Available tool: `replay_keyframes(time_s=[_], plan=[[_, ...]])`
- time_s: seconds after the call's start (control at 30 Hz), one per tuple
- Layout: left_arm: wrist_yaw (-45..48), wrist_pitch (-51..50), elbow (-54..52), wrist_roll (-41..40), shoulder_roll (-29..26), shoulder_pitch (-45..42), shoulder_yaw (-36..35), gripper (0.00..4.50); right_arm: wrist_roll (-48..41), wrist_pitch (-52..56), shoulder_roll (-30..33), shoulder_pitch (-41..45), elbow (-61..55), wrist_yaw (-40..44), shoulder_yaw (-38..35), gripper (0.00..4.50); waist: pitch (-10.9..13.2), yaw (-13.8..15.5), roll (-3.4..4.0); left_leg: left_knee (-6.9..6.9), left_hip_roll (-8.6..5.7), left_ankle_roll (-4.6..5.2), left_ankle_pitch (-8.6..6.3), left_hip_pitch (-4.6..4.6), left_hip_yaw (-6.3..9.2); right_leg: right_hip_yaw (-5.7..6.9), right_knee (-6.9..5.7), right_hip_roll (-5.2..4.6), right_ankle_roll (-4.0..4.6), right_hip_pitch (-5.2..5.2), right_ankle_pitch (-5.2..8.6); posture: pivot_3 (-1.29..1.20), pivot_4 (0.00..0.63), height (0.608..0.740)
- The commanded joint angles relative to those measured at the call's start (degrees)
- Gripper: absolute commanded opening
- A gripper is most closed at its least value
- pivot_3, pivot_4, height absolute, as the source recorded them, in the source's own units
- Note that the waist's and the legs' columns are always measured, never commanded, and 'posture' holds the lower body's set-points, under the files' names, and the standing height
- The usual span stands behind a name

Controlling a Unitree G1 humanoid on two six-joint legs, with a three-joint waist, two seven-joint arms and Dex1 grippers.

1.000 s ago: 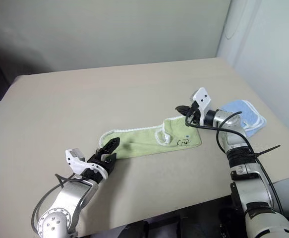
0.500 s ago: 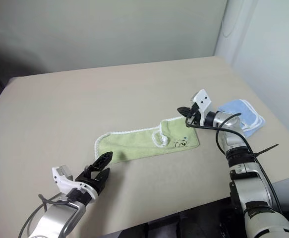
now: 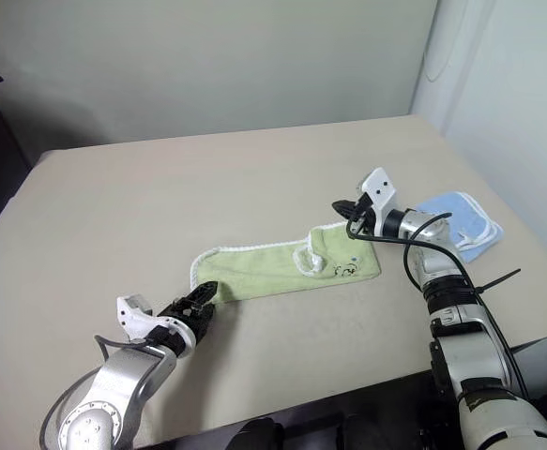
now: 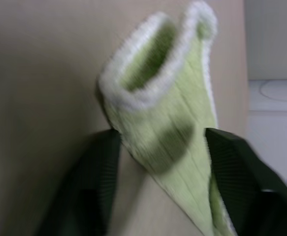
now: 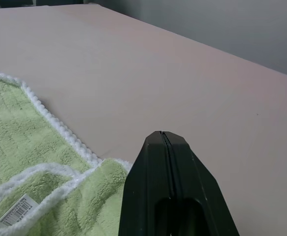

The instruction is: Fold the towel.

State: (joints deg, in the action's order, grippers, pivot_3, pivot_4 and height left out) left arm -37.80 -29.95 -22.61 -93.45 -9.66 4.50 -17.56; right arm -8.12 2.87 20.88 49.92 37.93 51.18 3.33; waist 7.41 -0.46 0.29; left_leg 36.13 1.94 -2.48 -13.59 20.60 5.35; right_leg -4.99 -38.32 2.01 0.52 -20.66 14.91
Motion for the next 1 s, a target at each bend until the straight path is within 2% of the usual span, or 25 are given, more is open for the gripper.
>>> replay_keyframes(time_s=[0.03,0.17,0.3,0.43,0.6,0.73,0.83,0.9,1.0], plan=[[-1.2,1.7,5.4,3.0,-1.0,-0.6,-2.6,1.39,-0.2,-0.7,0.1,0.4,-2.3,-0.8,-1.0,0.00,0.0,0.0,0.00,0.00,-0.03,-0.01,0.01,0.05,0.00,0.00,0.00,0.00,-0.02,-0.04,0.05,0.00,0.150,0.740],[-0.6,1.3,5.1,3.5,-0.8,-0.9,-2.5,0.03,-0.3,-0.4,0.1,-0.2,-3.4,-1.2,-0.9,0.00,0.0,0.1,0.01,0.00,-0.05,-0.10,0.06,0.27,0.01,0.01,0.00,0.01,-0.05,-0.24,0.16,0.00,0.150,0.740],[0.7,1.3,3.8,4.2,-0.8,-0.3,-2.9,0.03,-0.3,-0.2,0.2,-0.9,-4.1,-1.3,-0.8,0.00,0.1,0.1,0.10,-0.12,-0.02,-0.12,0.06,0.32,0.02,0.03,0.00,0.04,-0.16,-0.33,0.18,0.00,0.150,0.740],[9.8,0.0,-1.4,8.1,-4.0,1.1,-2.0,0.03,-0.3,0.0,0.5,-1.0,-4.1,-1.3,-1.0,0.00,0.2,0.0,-0.01,-0.18,0.12,-0.17,0.01,0.41,0.06,0.03,0.00,0.27,-0.18,-0.43,0.19,0.00,0.150,0.740],[24.6,-3.3,-9.5,17.9,-14.6,-1.2,2.9,0.03,-0.1,-0.6,2.4,0.5,-0.3,-2.4,-2.5,0.00,0.5,0.3,-0.51,-0.05,0.55,-0.52,-0.18,0.83,0.29,-0.01,0.01,0.81,-0.18,-0.79,0.08,0.00,0.150,0.740],[32.7,-6.1,-11.4,24.1,-21.5,-7.8,8.0,0.03,0.2,-1.7,4.0,1.6,2.8,-3.9,-3.8,0.00,0.5,1.1,-0.50,0.02,0.60,-0.79,-0.18,1.34,0.33,0.08,-0.05,0.80,-0.25,-1.27,-0.07,0.00,0.150,0.740],[40.0,-10.0,-10.0,29.1,-25.6,-17.0,14.7,0.03,0.2,-2.4,5.3,2.4,4.9,-5.5,-5.4,0.00,0.5,1.5,-0.51,0.05,0.65,-1.09,-0.17,1.50,0.28,0.09,0.00,0.77,-0.26,-1.42,-0.09,0.00,0.150,0.740],[43.9,-12.1,-7.1,32.2,-25.9,-24.1,19.2,0.03,0.3,-2.9,6.1,2.8,6.1,-6.7,-6.2,0.00,0.5,1.5,-0.50,0.07,0.68,-1.12,-0.17,1.69,0.27,0.11,0.04,0.76,-0.26,-1.62,-0.12,0.00,0.150,0.740],[48.5,-15.3,2.1,38.5,-22.2,-36.8,26.8,0.03,0.2,-3.9,7.3,3.2,8.0,-10.0,-8.3,0.00,0.5,1.7,-0.50,0.09,0.71,-1.13,-0.19,1.77,0.27,0.13,0.07,0.75,-0.27,-1.69,-0.16,0.00,0.150,0.740]])
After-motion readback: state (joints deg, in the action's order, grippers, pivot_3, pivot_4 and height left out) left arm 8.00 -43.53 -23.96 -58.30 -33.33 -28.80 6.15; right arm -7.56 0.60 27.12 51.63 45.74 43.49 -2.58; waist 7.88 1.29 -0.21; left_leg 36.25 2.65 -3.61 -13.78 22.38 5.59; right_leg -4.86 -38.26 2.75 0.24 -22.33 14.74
